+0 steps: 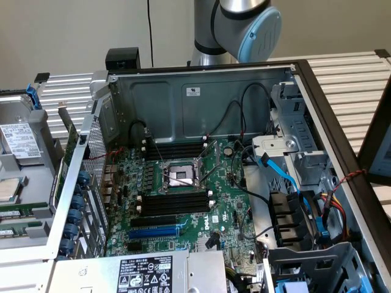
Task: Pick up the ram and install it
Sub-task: 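Pick up the ram and move it above insertion slot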
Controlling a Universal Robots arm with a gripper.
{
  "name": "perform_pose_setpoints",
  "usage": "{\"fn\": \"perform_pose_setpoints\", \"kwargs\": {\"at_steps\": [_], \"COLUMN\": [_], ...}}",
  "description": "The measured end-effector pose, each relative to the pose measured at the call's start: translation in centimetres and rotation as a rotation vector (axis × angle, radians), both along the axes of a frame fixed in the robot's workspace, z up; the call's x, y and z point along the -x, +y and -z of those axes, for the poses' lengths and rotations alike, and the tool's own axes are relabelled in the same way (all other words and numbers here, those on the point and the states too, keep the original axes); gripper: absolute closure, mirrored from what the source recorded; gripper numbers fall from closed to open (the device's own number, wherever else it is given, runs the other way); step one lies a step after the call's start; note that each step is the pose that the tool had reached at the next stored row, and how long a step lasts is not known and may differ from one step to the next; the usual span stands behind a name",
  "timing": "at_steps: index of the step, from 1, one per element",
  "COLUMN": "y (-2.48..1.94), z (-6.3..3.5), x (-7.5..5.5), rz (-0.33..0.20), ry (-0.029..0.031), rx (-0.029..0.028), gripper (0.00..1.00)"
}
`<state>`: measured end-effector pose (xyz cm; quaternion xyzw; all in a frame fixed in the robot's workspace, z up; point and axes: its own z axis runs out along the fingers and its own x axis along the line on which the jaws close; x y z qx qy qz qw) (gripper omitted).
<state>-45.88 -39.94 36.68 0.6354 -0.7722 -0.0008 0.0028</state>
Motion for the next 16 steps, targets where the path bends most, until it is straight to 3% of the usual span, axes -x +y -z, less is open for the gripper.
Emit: {"fn": "perform_pose_setpoints", "kwargs": {"at_steps": [4, 10, 16], "y": [0.0, 0.0, 0.0], "z": [0.0, 0.0, 0.0], "x": [0.0, 0.0, 0.0], "rz": [-0.063, -0.064, -0.106], "ry": [0.0, 0.0, -0.0003], "rx": [0.0, 0.0, 0.0], "gripper": [0.89, 0.89, 0.89]}}
